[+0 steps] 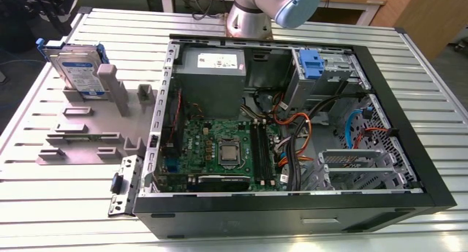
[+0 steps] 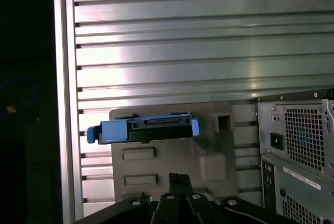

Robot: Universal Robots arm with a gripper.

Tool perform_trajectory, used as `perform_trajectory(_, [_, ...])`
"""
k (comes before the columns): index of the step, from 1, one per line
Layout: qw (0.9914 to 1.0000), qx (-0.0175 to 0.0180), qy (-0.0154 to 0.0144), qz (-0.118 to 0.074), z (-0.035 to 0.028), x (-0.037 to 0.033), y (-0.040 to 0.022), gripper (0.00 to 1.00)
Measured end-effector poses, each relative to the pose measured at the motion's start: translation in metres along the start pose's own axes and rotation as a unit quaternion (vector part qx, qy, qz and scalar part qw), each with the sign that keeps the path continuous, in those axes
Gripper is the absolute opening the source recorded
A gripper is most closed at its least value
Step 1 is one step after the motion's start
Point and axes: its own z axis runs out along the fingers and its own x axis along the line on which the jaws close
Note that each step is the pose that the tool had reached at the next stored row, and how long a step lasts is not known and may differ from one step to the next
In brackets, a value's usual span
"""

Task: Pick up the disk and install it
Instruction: 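Reach for the disk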

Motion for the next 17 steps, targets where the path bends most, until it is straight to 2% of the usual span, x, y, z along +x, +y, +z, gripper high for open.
perform_trajectory(3, [1.00000, 0.0000, 0.0000, 0.000, 0.0008, 0.0051, 0.0056, 0.11])
perform_trajectory(6, [1.00000, 0.0000, 0.0010, 0.000, 0.0021, 0.0149, 0.0064, 0.11])
perform_trajectory(10, [0.99999, 0.0003, 0.0042, 0.000, 0.0062, 0.0223, 0.0077, 0.11])
perform_trajectory(15, [0.99993, 0.0009, 0.0115, 0.000, 0.0094, 0.0287, 0.0082, 0.11])
perform_trajectory(17, [0.99993, 0.0009, 0.0117, -0.003, 0.0102, 0.0304, 0.0085, 0.11])
